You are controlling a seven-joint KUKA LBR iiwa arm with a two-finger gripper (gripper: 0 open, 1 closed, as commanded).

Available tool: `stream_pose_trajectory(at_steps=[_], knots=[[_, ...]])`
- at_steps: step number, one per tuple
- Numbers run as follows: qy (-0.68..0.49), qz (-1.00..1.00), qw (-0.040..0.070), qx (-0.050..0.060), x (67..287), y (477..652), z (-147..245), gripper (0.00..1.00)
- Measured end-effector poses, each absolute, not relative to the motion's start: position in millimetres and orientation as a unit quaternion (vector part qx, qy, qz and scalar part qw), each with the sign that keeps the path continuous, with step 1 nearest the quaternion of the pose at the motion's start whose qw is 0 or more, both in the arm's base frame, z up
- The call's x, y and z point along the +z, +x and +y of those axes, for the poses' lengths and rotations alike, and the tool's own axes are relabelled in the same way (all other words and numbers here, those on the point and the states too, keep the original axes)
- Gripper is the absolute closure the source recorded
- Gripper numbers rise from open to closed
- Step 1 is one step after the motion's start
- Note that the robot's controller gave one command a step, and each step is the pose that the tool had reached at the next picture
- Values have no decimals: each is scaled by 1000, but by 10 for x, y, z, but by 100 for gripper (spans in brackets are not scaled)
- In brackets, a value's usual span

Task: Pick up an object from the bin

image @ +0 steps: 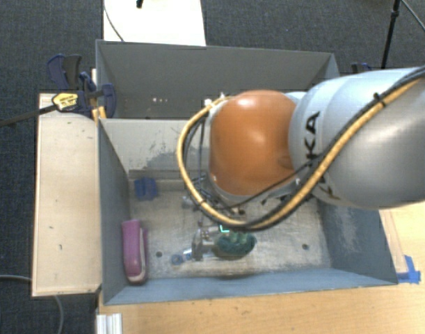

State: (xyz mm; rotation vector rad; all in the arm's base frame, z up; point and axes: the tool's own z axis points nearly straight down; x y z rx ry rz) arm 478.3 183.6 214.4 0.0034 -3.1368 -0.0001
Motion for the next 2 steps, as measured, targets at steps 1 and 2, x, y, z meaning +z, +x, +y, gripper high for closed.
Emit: stream_pose_trajectory(at_steps=[1,2], knots=[[-15,-1000,2,2,1363,4975,1198,0],[126,-992,-3,-1,747,4834,1061,0]])
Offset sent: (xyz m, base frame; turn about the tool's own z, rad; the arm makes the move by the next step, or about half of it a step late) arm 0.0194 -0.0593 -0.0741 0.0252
